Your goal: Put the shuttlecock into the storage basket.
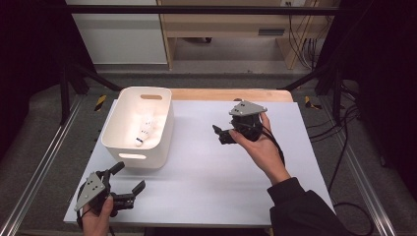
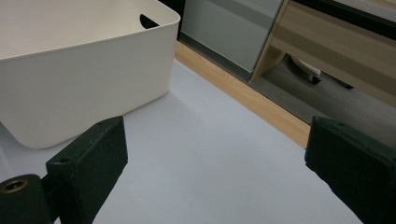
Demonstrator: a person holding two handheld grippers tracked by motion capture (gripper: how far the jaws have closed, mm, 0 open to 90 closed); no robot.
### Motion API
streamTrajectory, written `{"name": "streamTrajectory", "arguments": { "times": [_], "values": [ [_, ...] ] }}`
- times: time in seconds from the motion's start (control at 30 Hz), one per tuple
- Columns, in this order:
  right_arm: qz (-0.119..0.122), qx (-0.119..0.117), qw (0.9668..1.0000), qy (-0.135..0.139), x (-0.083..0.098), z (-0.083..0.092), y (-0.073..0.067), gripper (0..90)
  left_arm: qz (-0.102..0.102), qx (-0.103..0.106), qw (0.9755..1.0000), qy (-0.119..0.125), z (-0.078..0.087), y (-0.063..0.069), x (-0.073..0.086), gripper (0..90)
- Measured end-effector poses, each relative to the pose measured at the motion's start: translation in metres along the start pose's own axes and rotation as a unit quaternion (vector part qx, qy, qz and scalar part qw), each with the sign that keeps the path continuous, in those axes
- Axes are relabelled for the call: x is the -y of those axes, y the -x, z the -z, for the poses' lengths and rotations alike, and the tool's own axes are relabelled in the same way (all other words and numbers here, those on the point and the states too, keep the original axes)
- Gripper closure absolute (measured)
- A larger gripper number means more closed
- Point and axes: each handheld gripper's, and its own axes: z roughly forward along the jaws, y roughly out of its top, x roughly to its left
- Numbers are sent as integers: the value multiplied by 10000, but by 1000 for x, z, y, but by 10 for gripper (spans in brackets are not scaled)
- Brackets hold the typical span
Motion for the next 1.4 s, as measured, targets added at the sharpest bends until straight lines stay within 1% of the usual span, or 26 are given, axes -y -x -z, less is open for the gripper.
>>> {"name": "streamTrajectory", "arguments": {
  "times": [0.27, 0.6, 0.93, 1.1, 1.3, 1.4],
  "values": [
    [-27, 53, 10000, 36, 5, 7, 5, 62, 15, 0, 10000, 0, 0, 0, 0, 15],
    [-56, 138, 9998, 97, 13, 21, 11, 62, 30, 15, 10000, -7, -1, 1, 1, 15],
    [-311, 270, 9989, 232, 24, 40, 21, 52, 20, -8, 10000, -2, 0, 0, 1, 15],
    [-506, 325, 9977, 310, 31, 49, 28, 44, 17, -20, 10000, -19, 0, -1, 1, 15],
    [-632, 364, 9965, 408, 38, 59, 35, 40, 57, -43, 10000, 8, 1, -1, 1, 15],
    [-726, 389, 9956, 438, 42, 64, 38, 39, 44, -52, 10000, -6, 2, -2, 1, 15]
  ]
}}
